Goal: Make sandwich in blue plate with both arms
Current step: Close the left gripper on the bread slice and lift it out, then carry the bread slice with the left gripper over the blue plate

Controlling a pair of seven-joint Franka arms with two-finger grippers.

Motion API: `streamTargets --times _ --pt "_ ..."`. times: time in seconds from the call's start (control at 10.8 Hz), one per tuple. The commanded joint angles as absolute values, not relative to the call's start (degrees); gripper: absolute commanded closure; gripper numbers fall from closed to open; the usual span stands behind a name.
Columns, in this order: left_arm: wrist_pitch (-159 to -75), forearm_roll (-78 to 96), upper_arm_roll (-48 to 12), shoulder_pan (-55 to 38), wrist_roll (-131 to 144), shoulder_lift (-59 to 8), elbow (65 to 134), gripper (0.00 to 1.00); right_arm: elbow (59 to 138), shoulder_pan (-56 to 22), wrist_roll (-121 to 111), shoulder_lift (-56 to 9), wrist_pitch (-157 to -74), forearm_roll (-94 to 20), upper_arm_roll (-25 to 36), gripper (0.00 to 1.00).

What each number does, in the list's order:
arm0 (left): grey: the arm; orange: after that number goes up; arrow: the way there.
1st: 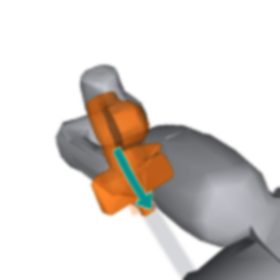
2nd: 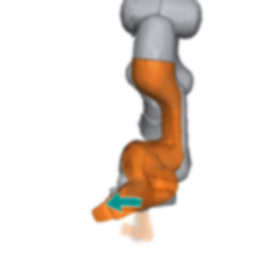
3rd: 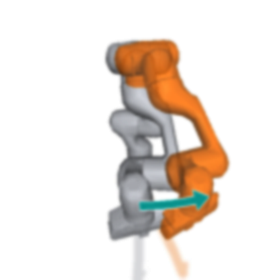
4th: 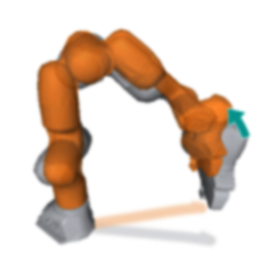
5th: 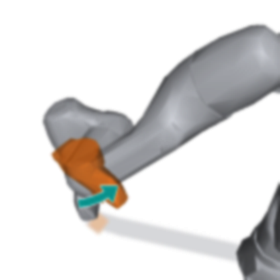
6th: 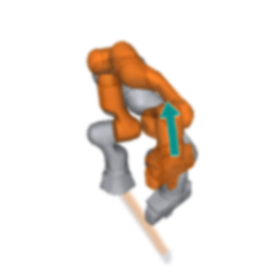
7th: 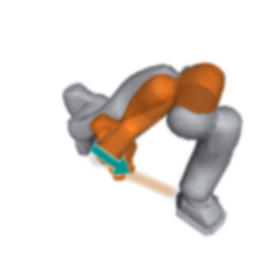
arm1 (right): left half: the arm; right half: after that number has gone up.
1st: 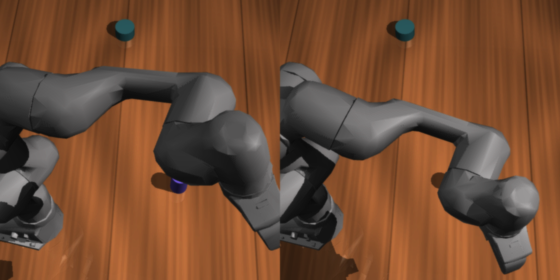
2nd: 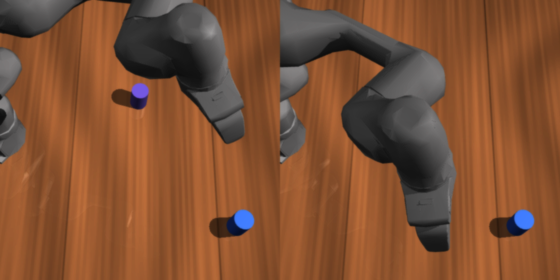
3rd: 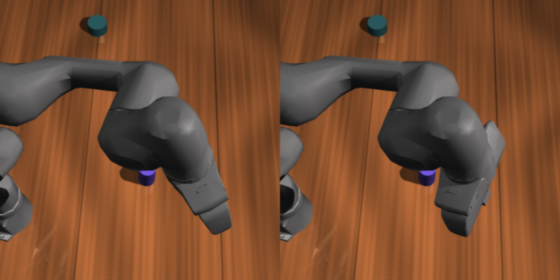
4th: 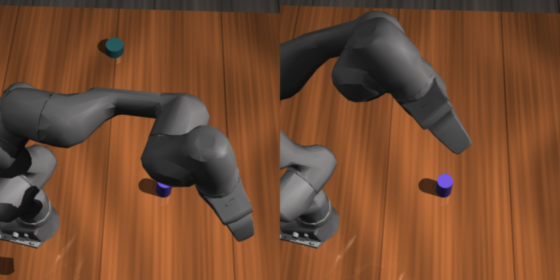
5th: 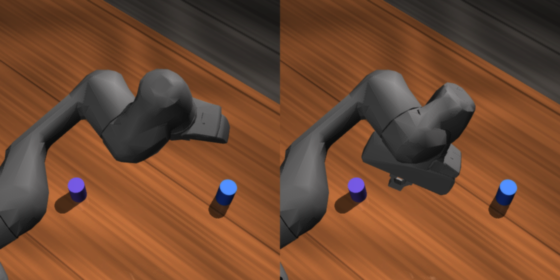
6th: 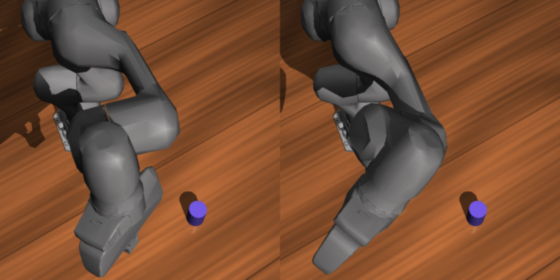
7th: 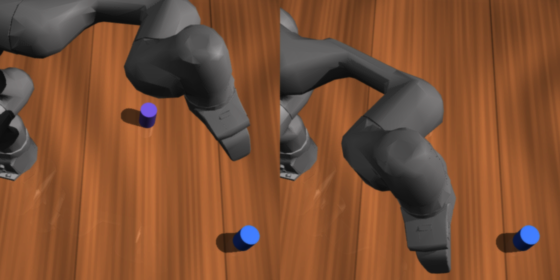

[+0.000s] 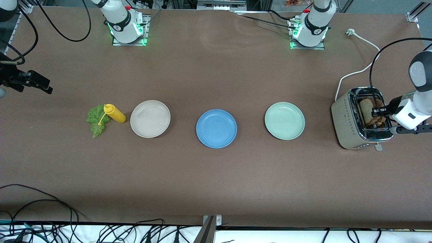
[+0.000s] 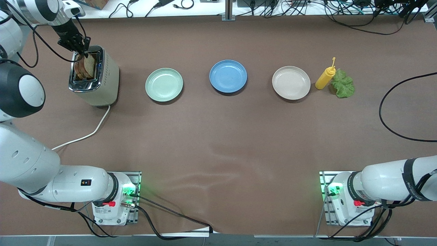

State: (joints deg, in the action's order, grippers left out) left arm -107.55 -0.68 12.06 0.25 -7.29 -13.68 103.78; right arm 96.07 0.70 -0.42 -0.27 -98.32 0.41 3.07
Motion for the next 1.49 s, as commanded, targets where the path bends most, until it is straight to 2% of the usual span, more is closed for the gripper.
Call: streamTargets --times 0.0,0.28,0.47,0.74,1.12,1.4 --pt "-102.33 -2.20 11.60 0.35 -7.74 -5.82 104.06 1.00 94.75 1.32 -0.62 -0.70 -97.65 0.88 2.64 0.00" --pt "-97.75 -2.20 9.85 -0.26 -7.65 -0.45 103.80 1.00 94.75 1.32 -0.62 -0.70 -97.65 0.88 2.64 0.00" --pt "-96.25 -2.20 4.51 -0.17 -6.95 1.57 103.62 1.00 94.75 1.32 -0.62 -0.70 -97.65 0.97 2.64 0.00" --pt "-96.24 -1.76 -6.64 -0.26 -1.42 2.29 103.54 1.00 94.75 1.32 -0.62 -0.70 -97.65 0.97 2.64 0.00" --pt "-98.25 -1.93 -21.50 -0.70 10.16 -2.36 103.45 1.00 94.75 1.32 -0.62 -0.70 -97.56 0.88 2.64 0.00" --pt "-101.16 -2.11 -30.47 -1.49 18.36 -11.39 100.39 1.00 94.66 1.32 -0.62 -0.70 -97.65 0.88 2.64 0.00"
